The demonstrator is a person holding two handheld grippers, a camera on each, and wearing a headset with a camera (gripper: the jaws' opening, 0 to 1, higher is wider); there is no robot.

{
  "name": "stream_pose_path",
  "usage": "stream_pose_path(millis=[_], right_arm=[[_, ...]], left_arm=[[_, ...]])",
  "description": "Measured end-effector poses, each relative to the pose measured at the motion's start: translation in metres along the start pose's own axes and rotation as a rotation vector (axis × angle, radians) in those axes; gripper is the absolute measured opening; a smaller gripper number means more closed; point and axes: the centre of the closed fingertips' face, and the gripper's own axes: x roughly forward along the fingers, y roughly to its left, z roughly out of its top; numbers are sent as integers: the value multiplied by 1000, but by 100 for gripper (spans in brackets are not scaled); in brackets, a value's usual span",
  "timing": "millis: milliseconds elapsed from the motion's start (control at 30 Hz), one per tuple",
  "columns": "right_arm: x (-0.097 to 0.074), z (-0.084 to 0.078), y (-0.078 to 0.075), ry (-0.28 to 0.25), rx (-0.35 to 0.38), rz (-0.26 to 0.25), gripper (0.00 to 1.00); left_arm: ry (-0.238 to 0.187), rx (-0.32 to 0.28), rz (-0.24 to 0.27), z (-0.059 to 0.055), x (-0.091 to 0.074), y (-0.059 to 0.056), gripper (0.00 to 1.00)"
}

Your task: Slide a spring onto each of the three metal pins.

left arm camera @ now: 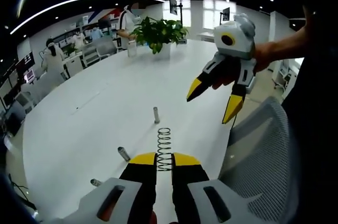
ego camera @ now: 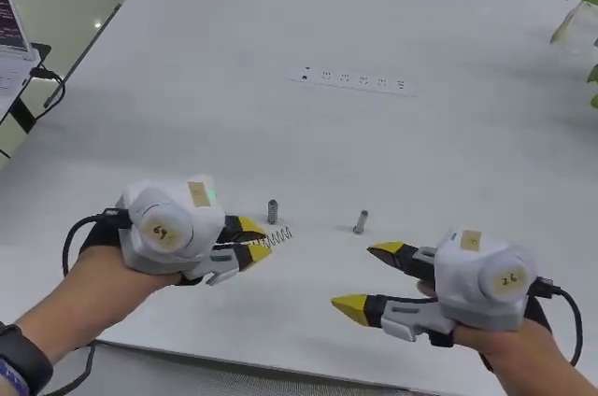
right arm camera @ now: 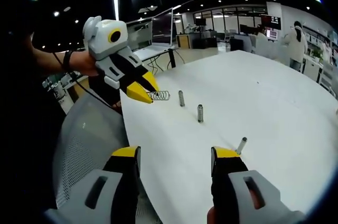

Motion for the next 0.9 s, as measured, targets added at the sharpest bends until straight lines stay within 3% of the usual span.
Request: stream_pose_path(millis=[300,600,900], right_arm=[[13,11,19,-25,2,80,42],[25,14,33,-21,-24,164,34],[28,16,46,-14,-49,247,24]], left_arm=[[-1,67,-46,9,4,-24,2],[22,122,-83,4,8,-52,2],[29,159,-97,4,7,-60,3]])
